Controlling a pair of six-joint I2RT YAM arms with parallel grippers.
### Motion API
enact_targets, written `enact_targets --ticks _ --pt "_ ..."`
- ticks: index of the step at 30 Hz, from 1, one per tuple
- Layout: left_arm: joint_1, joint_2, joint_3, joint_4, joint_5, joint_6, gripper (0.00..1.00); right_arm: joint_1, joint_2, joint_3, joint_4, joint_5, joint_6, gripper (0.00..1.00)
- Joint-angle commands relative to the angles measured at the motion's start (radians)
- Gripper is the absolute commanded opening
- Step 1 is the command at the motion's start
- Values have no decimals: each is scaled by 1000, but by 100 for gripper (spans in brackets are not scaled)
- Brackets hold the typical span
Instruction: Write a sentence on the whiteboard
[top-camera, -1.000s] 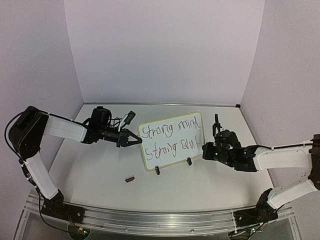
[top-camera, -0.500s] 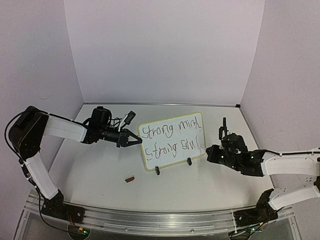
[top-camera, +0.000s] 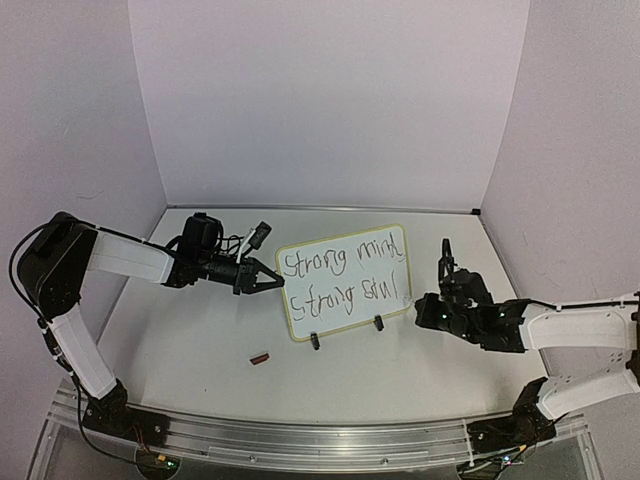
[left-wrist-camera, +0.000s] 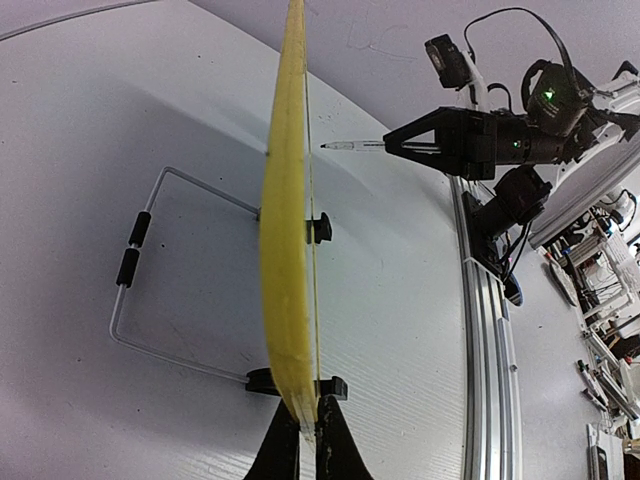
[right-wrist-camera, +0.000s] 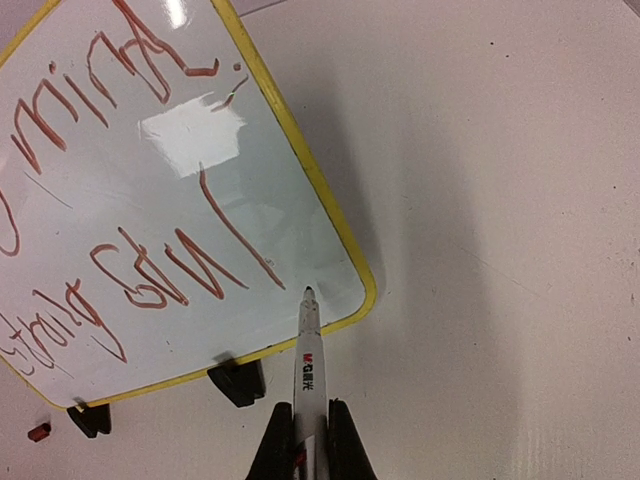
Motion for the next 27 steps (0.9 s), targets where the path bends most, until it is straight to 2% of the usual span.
enact_targets --ticks 1,27 --pt "-8 0 -8 -40 -24 42 0 5 20 46 7 31 -16 0" --pt "-8 -4 -9 -42 -26 42 0 5 97 72 48 36 -27 0"
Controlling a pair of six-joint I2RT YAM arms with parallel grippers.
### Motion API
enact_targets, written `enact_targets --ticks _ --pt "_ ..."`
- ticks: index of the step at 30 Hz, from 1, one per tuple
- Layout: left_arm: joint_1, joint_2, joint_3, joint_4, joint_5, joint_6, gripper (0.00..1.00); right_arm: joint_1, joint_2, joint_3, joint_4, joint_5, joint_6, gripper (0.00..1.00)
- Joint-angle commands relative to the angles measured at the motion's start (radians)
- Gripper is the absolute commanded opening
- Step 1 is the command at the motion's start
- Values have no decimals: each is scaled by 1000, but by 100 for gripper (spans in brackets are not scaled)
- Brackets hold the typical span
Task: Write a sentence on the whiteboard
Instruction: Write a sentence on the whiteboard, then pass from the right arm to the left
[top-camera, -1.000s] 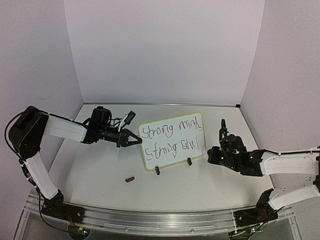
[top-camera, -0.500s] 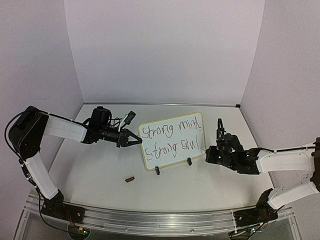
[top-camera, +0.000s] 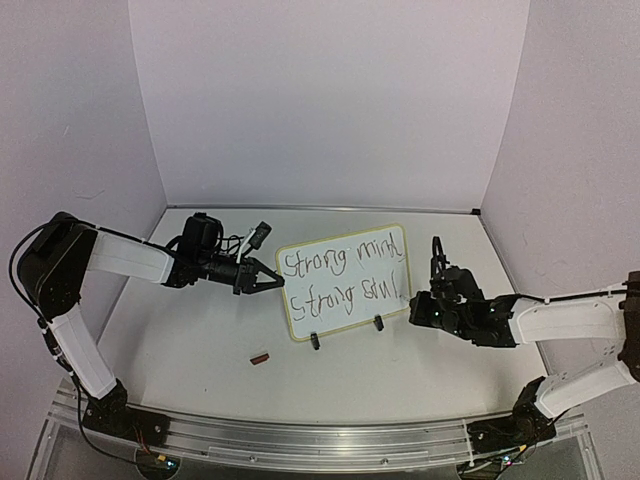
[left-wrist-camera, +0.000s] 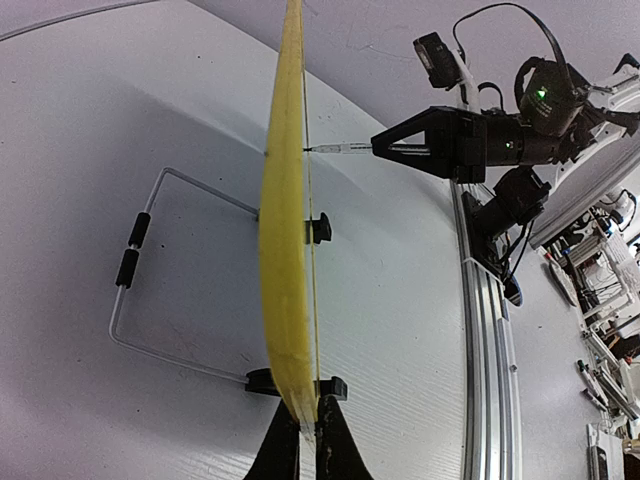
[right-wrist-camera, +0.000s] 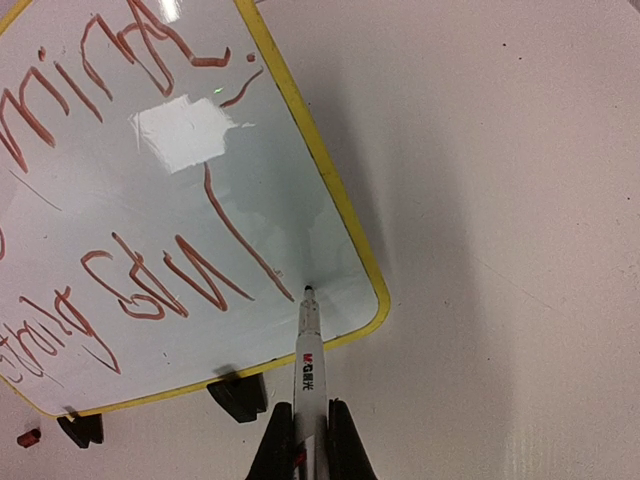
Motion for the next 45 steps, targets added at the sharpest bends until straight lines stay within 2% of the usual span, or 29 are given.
enact_targets --ticks 1,8,13,16,20,25,26,29,34,38,42,45 --pt "-8 -4 -9 -42 -26 42 0 4 7 28 23 32 -8 0" --pt "-8 -4 -9 -42 -27 42 0 5 -36 14 24 25 -11 0" --pt "-8 -3 -10 -41 -34 38 3 4 -184 -51 24 33 -36 0" --pt "-8 -9 -16 -24 -40 26 19 3 -269 -74 -3 42 -49 0" --pt "-8 -26 -31 -5 -61 16 40 -1 -304 -74 -62 59 -58 0" --pt "-8 -59 -55 19 -93 7 55 -6 -310 -55 -89 41 -80 0" --pt "-7 -68 -59 23 -105 7 62 -6 -309 -47 -97 34 -87 0" --pt "-5 -94 -79 36 -141 3 75 -8 -307 -23 -117 19 -109 0" --pt "5 -164 -139 97 -250 -35 80 -9 -322 17 -190 -32 -145 0" --pt "4 -304 -231 108 -393 -59 80 -9 -324 86 -284 -151 -193 0" --pt "-20 -526 -261 -73 -550 2 79 -10 -292 220 -449 -342 -242 0" --pt "-57 -653 -225 -230 -590 21 79 -9 -252 310 -550 -493 -260 0"
